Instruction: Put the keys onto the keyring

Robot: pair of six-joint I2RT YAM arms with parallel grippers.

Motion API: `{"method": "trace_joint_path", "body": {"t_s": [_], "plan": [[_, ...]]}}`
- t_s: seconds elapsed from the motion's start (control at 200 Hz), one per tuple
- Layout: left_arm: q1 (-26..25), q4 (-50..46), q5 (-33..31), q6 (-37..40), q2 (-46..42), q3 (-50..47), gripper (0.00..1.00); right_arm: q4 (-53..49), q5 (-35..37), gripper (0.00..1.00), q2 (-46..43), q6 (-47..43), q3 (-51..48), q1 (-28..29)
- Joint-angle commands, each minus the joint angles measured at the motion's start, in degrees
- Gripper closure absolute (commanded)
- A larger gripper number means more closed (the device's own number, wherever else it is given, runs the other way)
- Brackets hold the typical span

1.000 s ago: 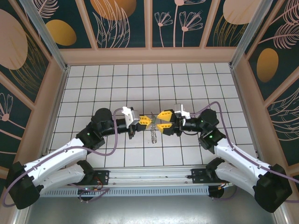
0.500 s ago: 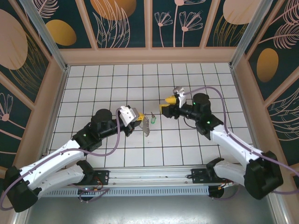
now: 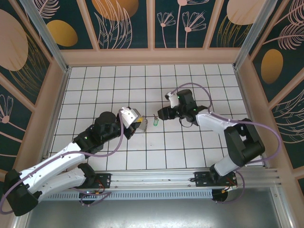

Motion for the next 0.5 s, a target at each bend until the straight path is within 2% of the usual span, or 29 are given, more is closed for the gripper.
{"method": "trace_joint_path", "body": {"t_s": [0.0,0.495], "plan": [[-0.34,0.01,-1.17,-3.87,-1.60,0.36,1.00,-3.00,1.83,0.39,3.14,-1.08,3.81,0.81],[-0.31,-0.22,-3.97,-13.16,-9.80,-5.91,1.00,-12.05,6.12,0.40,16.72,-6.91,14.47,4.78]]}}
